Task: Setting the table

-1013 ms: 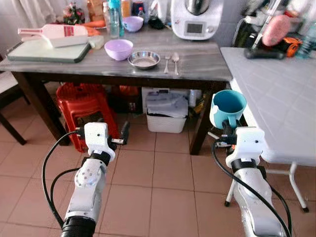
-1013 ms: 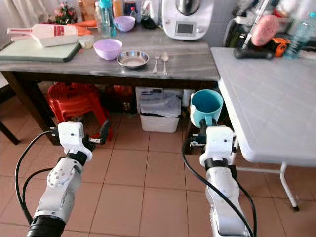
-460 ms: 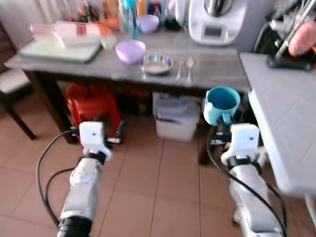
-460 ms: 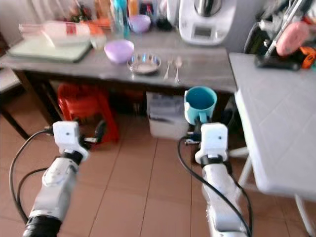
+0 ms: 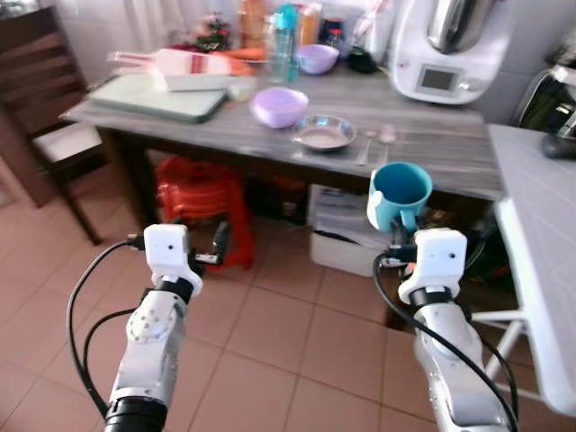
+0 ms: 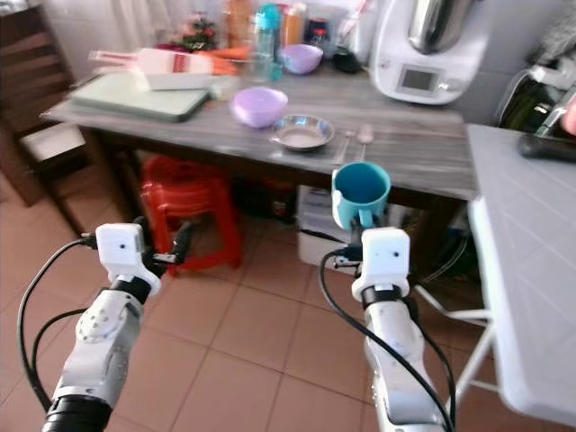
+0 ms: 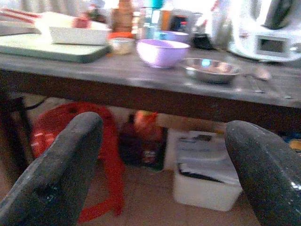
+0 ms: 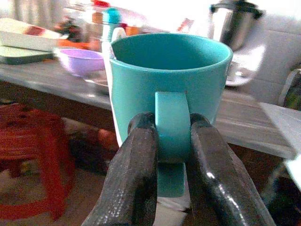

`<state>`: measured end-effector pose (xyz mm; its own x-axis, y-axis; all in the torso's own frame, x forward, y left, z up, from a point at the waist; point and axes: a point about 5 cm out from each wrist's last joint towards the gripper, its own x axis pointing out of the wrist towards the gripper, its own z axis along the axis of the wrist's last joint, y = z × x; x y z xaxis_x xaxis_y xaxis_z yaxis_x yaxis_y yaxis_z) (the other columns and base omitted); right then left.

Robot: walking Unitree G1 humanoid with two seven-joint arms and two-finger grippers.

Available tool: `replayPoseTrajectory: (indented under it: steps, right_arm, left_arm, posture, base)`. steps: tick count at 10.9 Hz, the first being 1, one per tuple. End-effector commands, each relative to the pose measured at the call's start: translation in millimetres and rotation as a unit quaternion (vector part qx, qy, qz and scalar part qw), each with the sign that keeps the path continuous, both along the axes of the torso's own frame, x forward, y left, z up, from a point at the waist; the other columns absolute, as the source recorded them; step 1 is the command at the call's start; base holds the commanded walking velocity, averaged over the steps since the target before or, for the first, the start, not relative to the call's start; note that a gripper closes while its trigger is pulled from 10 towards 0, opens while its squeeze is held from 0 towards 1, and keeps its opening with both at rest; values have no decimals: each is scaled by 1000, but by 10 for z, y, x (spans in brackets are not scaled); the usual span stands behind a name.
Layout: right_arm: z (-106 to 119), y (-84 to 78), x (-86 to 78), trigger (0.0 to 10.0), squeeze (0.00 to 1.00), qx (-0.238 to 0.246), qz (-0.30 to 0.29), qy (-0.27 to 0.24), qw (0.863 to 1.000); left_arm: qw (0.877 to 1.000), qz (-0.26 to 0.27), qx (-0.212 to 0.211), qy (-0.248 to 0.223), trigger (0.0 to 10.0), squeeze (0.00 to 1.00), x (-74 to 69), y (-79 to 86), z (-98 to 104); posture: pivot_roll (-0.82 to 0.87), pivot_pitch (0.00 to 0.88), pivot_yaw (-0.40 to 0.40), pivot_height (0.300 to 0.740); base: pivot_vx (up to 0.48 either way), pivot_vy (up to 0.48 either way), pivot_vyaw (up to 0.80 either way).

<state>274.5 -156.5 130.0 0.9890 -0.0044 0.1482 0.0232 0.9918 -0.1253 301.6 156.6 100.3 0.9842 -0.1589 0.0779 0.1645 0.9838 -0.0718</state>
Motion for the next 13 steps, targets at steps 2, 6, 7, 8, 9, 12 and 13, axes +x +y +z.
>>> replayPoseTrajectory:
  steps: [2, 6, 7, 8, 9, 12, 13]
  right_arm:
    - [26, -95, 3, 10000, 0, 5, -18, -2, 1000]
    - [47, -96, 15, 10000, 0, 0, -17, -9, 1000]
    - [81, -94, 15, 10000, 0, -4, -14, -16, 1000]
    - [125, -88, 12, 10000, 0, -11, -11, -26, 1000]
    - [166, -114, 1, 10000, 0, -14, -13, -33, 999]
    - [309, -121, -106, 10000, 0, -8, 2, -50, 999]
    - [321, -121, -139, 10000, 0, -6, 5, -49, 999]
  left_arm:
    - [1000, -19, -4, -2, 10000, 0, 19, -98, 29]
    - [1000, -22, -6, 1, 10000, 0, 22, -108, 22]
    - [1000, -23, -7, -1, 10000, 0, 21, -114, 30]
    - [1000, -24, -7, -3, 10000, 0, 20, -114, 39]
    - [999, -36, 4, -13, 10000, 0, 8, -123, 72]
    - [1000, -13, 20, -2, 10000, 0, -111, 134, 13]
    - [1000, -8, 24, -1, 10000, 0, -154, 185, 9]
  posture:
    - [6, 28, -19, 740]
    - [6, 28, -22, 740]
    - [5, 27, -22, 740]
    - [3, 27, -21, 740]
    - [-4, 27, -17, 740]
    - [-3, 28, -14, 740]
    - [-1, 24, -14, 740]
  base:
    - [324, 0, -378]
    - [324, 0, -325]
    - [326, 0, 0]
    - [326, 0, 0]
    - [322, 0, 0]
    - [324, 0, 0]
    - [322, 0, 0]
